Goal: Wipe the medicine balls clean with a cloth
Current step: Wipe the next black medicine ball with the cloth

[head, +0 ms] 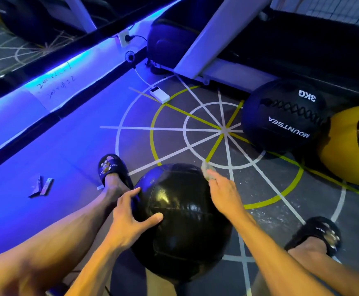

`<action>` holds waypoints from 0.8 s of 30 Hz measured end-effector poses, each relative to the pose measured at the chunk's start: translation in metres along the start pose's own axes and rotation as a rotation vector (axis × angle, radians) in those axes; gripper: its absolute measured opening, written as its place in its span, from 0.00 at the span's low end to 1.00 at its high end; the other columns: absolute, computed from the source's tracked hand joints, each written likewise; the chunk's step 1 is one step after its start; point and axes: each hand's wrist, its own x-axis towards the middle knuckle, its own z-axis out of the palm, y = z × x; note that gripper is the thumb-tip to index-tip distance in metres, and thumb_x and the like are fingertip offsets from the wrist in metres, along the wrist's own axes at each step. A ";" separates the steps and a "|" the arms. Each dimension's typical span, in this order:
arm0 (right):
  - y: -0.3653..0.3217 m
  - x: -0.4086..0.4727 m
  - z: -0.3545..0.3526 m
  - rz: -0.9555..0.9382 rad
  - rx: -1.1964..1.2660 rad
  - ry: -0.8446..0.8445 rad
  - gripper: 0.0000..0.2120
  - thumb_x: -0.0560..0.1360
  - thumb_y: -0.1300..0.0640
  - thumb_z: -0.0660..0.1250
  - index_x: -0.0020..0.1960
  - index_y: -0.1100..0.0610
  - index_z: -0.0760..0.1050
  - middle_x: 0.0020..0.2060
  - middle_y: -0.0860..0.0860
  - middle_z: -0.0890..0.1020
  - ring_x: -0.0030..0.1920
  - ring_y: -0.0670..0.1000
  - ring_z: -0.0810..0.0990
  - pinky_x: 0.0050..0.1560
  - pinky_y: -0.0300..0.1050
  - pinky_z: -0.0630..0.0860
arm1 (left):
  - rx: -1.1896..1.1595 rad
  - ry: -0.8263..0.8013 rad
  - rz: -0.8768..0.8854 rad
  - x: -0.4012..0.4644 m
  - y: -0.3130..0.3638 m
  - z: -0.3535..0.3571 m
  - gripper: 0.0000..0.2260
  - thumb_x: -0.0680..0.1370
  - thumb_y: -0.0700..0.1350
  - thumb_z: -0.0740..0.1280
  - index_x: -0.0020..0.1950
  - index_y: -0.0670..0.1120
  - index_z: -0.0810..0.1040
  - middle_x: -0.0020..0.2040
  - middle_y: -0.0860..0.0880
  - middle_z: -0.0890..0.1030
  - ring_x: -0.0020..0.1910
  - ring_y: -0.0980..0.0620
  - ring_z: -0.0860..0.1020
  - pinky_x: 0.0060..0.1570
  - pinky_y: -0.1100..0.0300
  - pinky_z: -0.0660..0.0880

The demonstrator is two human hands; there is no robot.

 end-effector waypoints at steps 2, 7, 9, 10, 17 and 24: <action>0.007 0.004 -0.005 0.130 0.083 0.014 0.21 0.86 0.49 0.50 0.75 0.48 0.71 0.72 0.51 0.75 0.71 0.58 0.72 0.70 0.51 0.67 | 0.015 0.009 0.018 -0.004 0.004 0.004 0.50 0.52 0.80 0.72 0.70 0.66 0.61 0.72 0.56 0.64 0.72 0.55 0.59 0.72 0.50 0.62; -0.044 0.002 0.020 -0.073 -0.103 0.093 0.15 0.86 0.55 0.49 0.60 0.49 0.74 0.58 0.55 0.79 0.57 0.57 0.77 0.56 0.51 0.73 | 0.044 0.005 0.044 -0.016 0.006 0.010 0.50 0.54 0.79 0.72 0.71 0.64 0.60 0.71 0.61 0.62 0.70 0.58 0.58 0.71 0.55 0.60; -0.071 -0.016 0.042 -0.454 -0.284 -0.013 0.17 0.83 0.59 0.51 0.68 0.54 0.71 0.67 0.58 0.75 0.69 0.59 0.71 0.71 0.54 0.68 | 0.051 0.001 0.033 -0.018 0.006 0.010 0.49 0.55 0.77 0.73 0.71 0.63 0.60 0.71 0.60 0.62 0.69 0.59 0.58 0.69 0.57 0.60; -0.075 -0.023 0.045 -0.574 -0.315 -0.095 0.21 0.83 0.59 0.51 0.74 0.57 0.68 0.73 0.57 0.71 0.76 0.57 0.65 0.78 0.52 0.60 | 0.052 -0.015 0.028 -0.020 0.005 0.009 0.48 0.55 0.76 0.74 0.70 0.64 0.60 0.71 0.61 0.61 0.69 0.59 0.58 0.69 0.57 0.60; 0.019 0.019 -0.017 0.085 -0.117 -0.098 0.23 0.84 0.41 0.49 0.71 0.45 0.75 0.70 0.53 0.77 0.71 0.61 0.72 0.71 0.56 0.67 | 0.048 -0.033 0.022 -0.028 0.009 0.010 0.48 0.57 0.76 0.73 0.71 0.64 0.59 0.72 0.64 0.58 0.70 0.62 0.54 0.71 0.56 0.59; -0.036 -0.025 0.020 -0.411 -0.326 -0.076 0.25 0.86 0.57 0.48 0.83 0.52 0.52 0.81 0.55 0.57 0.81 0.58 0.54 0.80 0.50 0.50 | 0.067 -0.025 0.056 -0.034 0.012 0.019 0.47 0.59 0.76 0.74 0.72 0.63 0.59 0.73 0.66 0.56 0.72 0.62 0.53 0.72 0.55 0.58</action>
